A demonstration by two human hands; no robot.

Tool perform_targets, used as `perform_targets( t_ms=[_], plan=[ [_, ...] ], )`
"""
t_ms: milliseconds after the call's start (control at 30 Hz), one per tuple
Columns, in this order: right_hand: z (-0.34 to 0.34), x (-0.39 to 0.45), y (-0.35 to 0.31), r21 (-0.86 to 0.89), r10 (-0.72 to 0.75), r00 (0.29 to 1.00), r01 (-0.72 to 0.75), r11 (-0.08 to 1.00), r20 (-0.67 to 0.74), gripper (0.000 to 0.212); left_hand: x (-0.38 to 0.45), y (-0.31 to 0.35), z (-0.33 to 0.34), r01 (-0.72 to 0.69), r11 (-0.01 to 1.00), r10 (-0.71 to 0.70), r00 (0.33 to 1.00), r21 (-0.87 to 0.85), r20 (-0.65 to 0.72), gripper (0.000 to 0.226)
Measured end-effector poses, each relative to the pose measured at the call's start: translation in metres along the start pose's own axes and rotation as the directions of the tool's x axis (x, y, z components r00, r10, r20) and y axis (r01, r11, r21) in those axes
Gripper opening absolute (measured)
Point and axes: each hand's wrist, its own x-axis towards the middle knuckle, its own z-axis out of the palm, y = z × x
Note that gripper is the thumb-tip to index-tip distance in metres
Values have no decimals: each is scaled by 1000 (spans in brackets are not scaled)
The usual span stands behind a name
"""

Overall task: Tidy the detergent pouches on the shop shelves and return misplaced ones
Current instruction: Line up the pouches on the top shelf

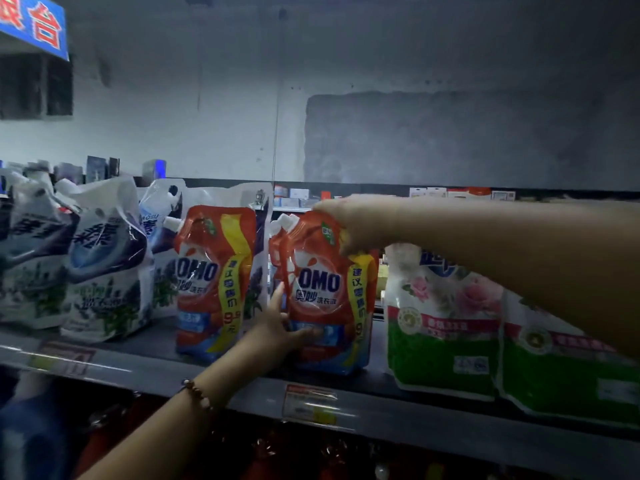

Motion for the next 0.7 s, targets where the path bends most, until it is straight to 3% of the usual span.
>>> perform_targets(
  t_ms=[67,133,300,433,600,700],
  plan=[
    [-9,7,6,60,47,998,-44,997,-36,69,3,-5,-4,-14,995,16,1000,94,-13,85],
    [-19,12,14,153,123,992,-125,980,27,61,3,-7,-10,-38,975,40,999,221,-6,74],
    [-20,25,11,134,218,971,-231,964,102,38,-2,-17,-18,-93,963,87,996,254,34,46],
    [-26,28,-1,64,278,947,-291,955,161,31,-6,-25,-19,-118,915,123,992,386,13,79],
    [-28,21,-19,36,292,942,-301,953,164,25,-23,-26,-24,-295,764,372,928,574,-17,86],
    [-34,16,-32,-37,331,921,-330,943,206,32,-32,-23,-35,-306,642,442,897,703,-13,89]
  ],
)
